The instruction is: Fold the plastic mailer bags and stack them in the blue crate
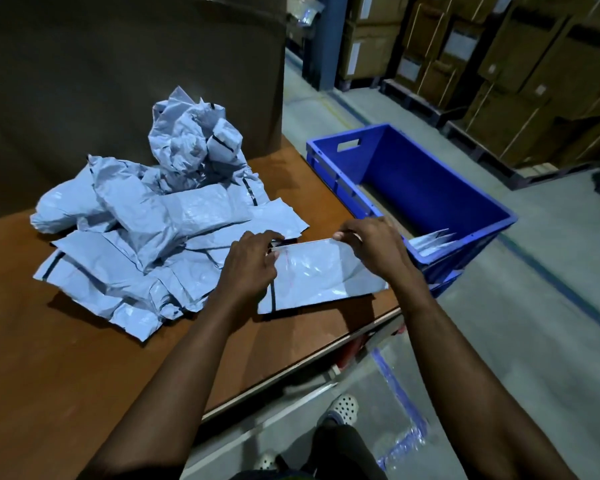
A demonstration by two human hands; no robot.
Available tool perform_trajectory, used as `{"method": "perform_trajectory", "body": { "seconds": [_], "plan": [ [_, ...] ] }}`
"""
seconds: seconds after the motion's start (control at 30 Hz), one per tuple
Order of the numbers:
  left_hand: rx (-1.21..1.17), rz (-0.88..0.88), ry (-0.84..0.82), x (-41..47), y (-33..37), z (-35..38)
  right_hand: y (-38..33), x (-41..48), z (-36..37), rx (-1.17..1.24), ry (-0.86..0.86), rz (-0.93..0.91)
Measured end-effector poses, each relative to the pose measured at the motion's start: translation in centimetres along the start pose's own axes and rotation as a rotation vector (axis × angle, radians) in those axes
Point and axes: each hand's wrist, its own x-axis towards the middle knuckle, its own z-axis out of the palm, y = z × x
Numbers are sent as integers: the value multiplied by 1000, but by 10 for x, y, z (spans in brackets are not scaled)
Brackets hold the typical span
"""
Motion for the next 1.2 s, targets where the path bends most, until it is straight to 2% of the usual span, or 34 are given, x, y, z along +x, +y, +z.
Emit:
{"method": "perform_trajectory", "body": {
  "seconds": [0.07, 0.13, 0.23, 0.33, 0.43, 0.7, 0.97, 1.03, 1.13, 1.2],
  "plan": [
    [162, -14, -29, -4, -8, 20, 9, -7, 22, -53, -46, 72],
    [237, -38, -31, -17, -8, 40, 11, -28, 43, -38, -14, 152],
    [159, 17, -29, -41, 4, 70, -3, -63, 68, 2, 6, 196],
    [227, 61, -131, -55, 10, 94, -11, -82, 76, 18, -158, 226],
    [293, 104, -146, -59, 11, 98, -13, -91, 76, -47, -290, 253],
    [310, 76, -118, -55, 9, 109, -9, -86, 85, -150, -315, 283],
    [334, 73, -197, -53, 7, 107, -6, -81, 76, -84, -414, 275],
    [341, 62, -196, -51, 10, 102, -4, -80, 69, 60, -367, 246],
    [316, 47, -122, -60, 20, 88, 5, -97, 52, 335, -115, 236],
    [288, 78, -51, -68, 25, 82, 15, -112, 46, 318, 8, 123]
  ]
}}
